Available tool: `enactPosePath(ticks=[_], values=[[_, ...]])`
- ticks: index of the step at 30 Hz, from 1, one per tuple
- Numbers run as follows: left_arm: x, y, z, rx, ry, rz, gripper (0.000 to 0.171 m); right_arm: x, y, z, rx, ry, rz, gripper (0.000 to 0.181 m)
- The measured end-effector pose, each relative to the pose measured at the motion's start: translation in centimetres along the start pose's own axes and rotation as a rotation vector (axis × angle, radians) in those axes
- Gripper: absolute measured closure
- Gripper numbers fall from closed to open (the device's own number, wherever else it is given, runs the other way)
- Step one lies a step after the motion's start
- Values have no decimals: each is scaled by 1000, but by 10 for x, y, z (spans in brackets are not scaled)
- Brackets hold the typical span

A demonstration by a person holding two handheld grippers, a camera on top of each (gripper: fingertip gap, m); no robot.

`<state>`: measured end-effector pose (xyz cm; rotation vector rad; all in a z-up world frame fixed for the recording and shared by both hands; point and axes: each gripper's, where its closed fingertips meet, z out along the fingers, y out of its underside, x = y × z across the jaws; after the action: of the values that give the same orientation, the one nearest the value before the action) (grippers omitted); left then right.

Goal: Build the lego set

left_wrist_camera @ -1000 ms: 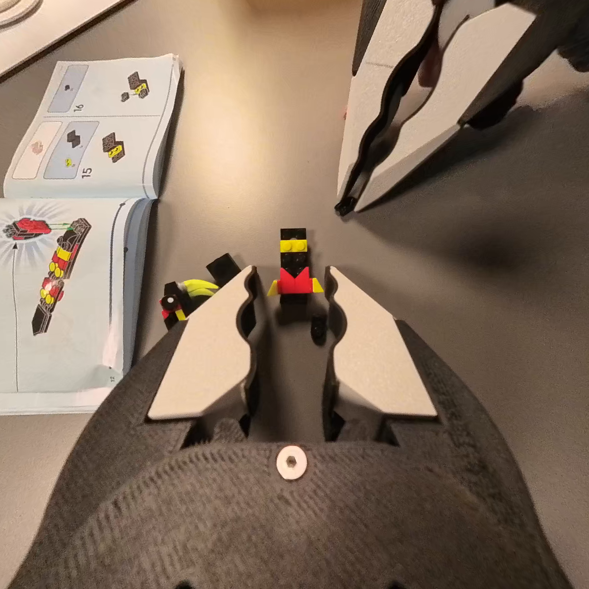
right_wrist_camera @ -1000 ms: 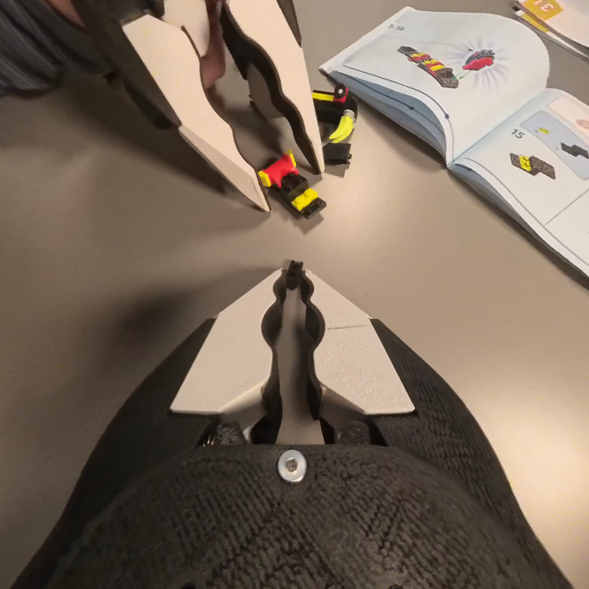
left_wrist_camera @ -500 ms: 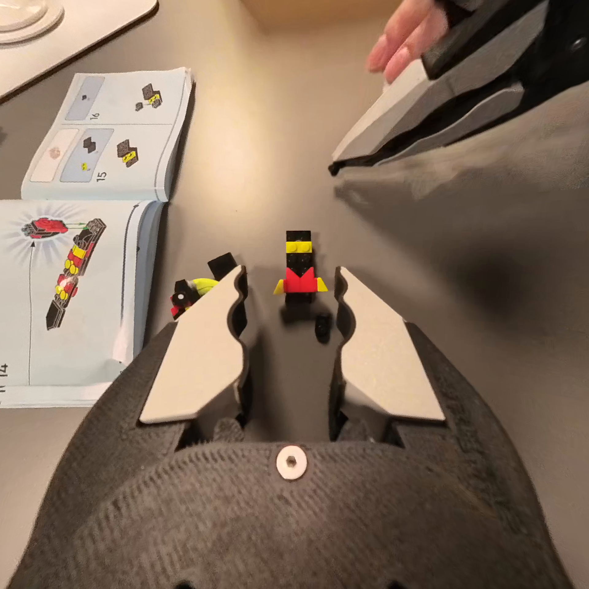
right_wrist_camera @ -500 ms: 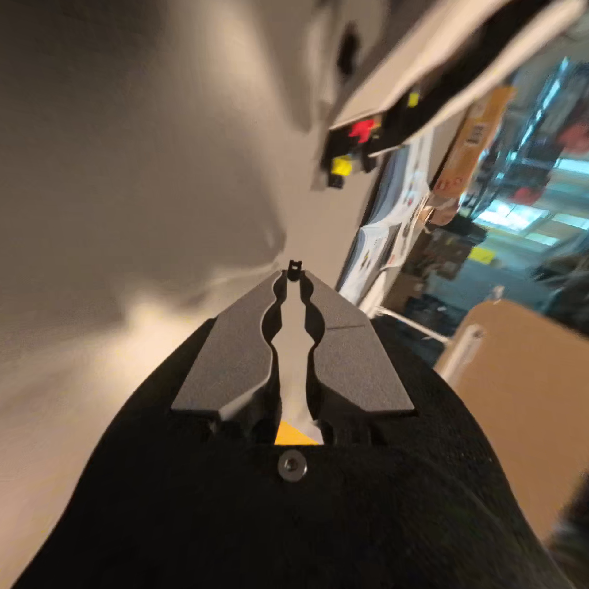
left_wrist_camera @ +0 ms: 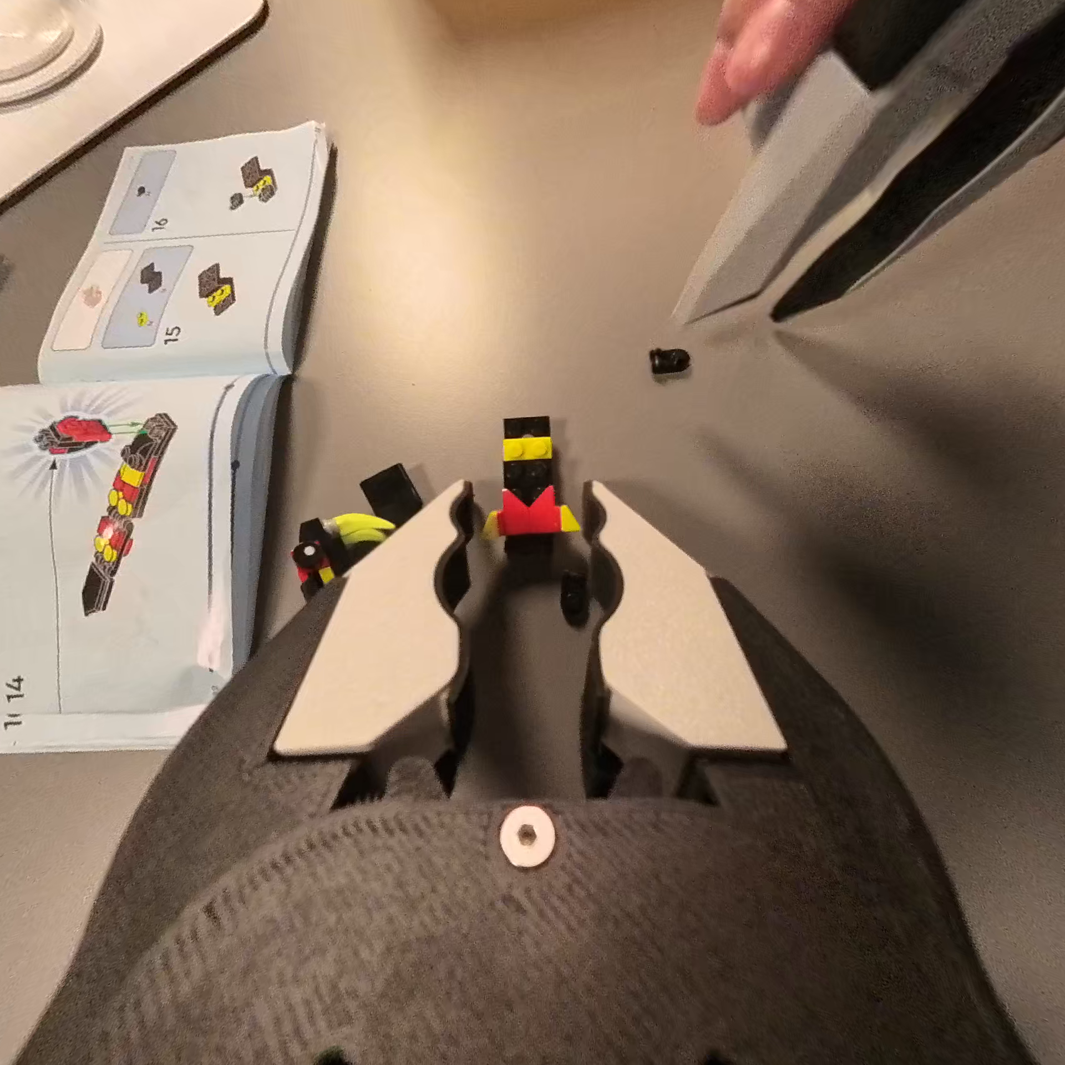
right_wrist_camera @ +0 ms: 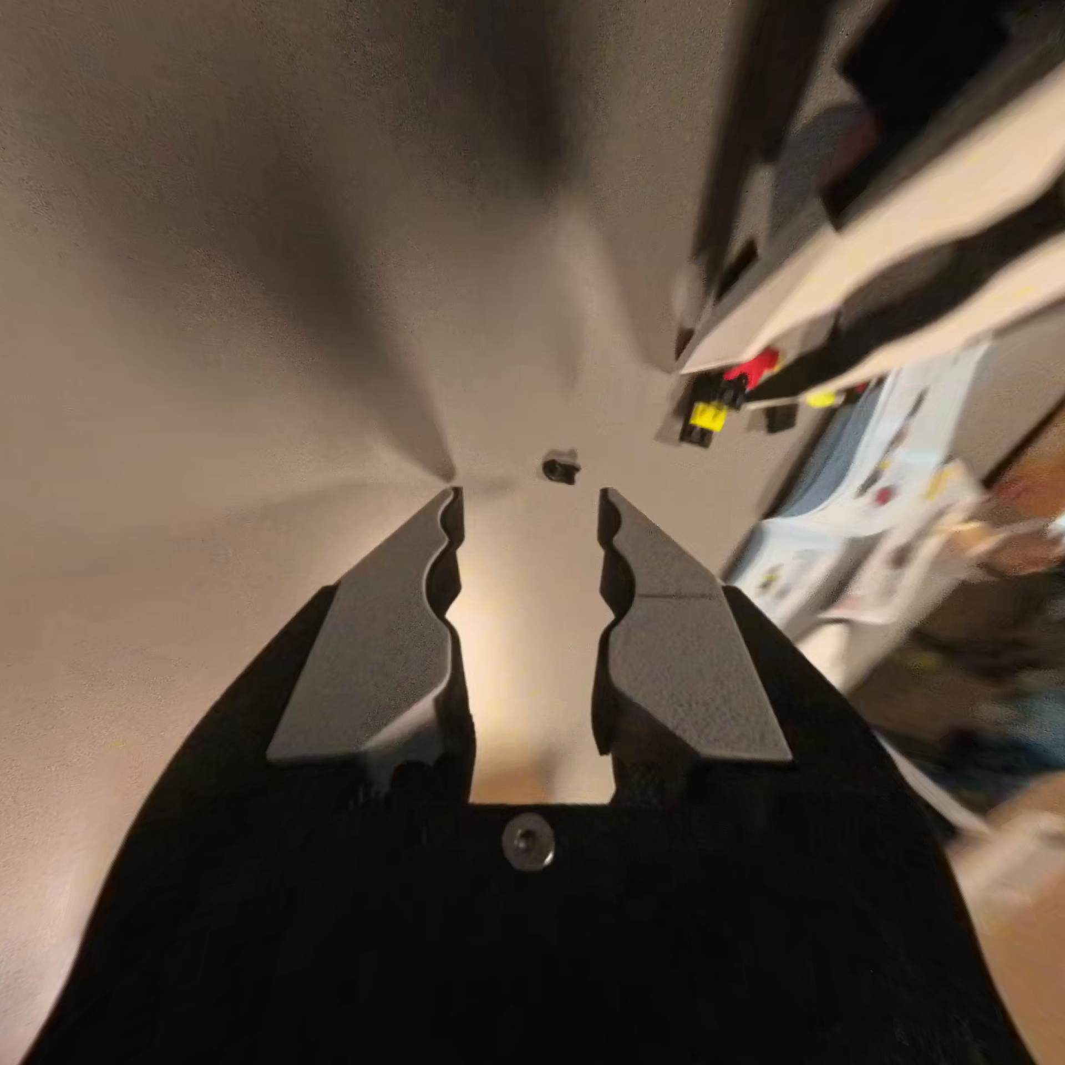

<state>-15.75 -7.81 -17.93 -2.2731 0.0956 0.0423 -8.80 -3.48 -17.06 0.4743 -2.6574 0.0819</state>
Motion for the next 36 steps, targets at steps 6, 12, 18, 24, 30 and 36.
enactPosePath(ticks=[6,12,18,24,30,36], values=[[2,0,0,-2,22,-8,140,0,5,6,367,-102,545,136],[17,0,-1,2,118,37,140,5,-9,4,616,-161,770,145],[17,0,-1,2,115,41,140,-3,-2,5,581,-144,831,155],[17,1,-1,1,119,40,140,-8,-25,3,635,-264,886,154],[21,1,-1,1,137,55,140,18,-14,-2,698,-105,800,150],[22,1,-1,1,147,56,140,15,-22,10,764,-252,758,142]])
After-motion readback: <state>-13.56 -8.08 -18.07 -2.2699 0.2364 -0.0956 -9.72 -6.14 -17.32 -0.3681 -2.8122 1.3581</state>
